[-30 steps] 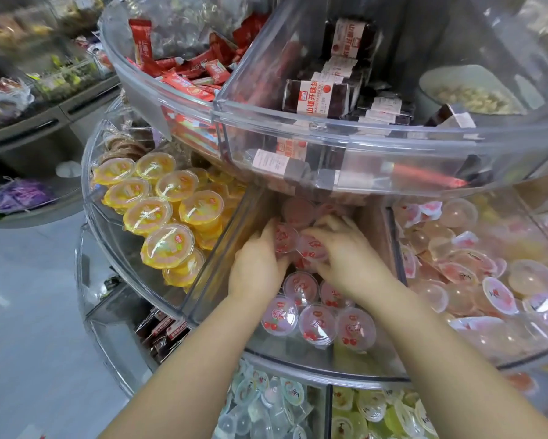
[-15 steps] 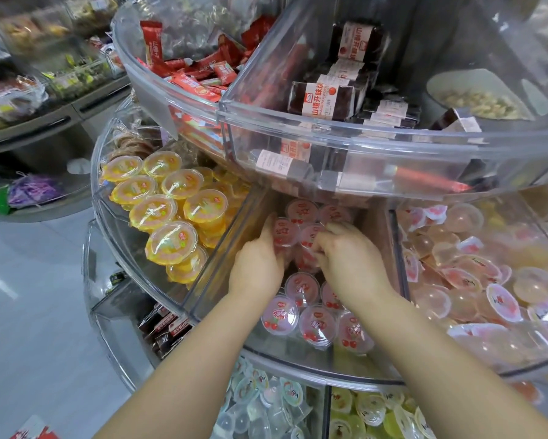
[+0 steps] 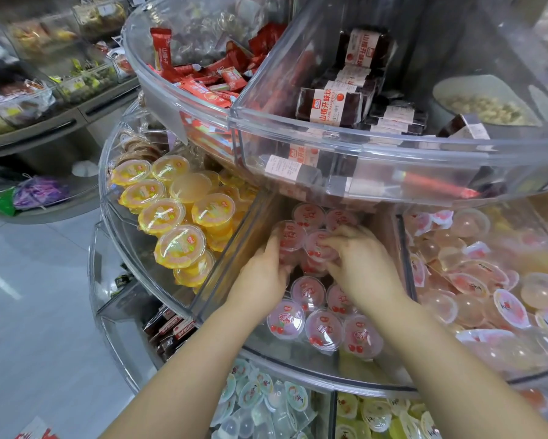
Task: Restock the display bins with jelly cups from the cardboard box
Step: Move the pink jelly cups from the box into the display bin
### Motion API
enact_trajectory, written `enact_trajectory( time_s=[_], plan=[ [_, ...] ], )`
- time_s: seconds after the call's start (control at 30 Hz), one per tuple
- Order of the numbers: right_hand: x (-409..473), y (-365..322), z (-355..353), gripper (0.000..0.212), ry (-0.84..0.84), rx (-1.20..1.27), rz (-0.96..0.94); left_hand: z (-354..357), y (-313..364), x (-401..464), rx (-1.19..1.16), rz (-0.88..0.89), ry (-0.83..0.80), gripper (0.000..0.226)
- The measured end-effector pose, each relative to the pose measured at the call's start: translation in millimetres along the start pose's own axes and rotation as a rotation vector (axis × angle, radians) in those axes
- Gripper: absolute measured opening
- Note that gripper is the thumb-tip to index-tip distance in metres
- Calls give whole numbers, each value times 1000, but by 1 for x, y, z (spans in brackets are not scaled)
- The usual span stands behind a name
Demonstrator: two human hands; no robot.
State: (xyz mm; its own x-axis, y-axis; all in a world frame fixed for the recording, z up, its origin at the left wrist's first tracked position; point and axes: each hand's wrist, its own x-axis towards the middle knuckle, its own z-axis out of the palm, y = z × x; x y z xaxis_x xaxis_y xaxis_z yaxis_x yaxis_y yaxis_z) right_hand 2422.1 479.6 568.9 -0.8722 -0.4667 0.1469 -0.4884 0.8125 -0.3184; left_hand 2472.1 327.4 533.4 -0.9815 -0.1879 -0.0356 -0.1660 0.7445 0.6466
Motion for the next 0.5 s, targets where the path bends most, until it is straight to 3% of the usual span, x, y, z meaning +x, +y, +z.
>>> enact_trajectory(
  time_s=[0.17,0.3,0.37,0.5],
  plan=[
    [-1,-3,0,26,3,-56,-33,1,-5,-2,-33,32,28,75],
    [-1,-1,-2,47,-64,-37,2,-4,-2,-3,32,16,-22,75],
    [-4,-1,-8,58,-53,85,58,-13,2,-9,23,54,-22,77],
    [-22,-13,-25,28,62,350,68,-40,2,-47,-106,139,124,57]
  ],
)
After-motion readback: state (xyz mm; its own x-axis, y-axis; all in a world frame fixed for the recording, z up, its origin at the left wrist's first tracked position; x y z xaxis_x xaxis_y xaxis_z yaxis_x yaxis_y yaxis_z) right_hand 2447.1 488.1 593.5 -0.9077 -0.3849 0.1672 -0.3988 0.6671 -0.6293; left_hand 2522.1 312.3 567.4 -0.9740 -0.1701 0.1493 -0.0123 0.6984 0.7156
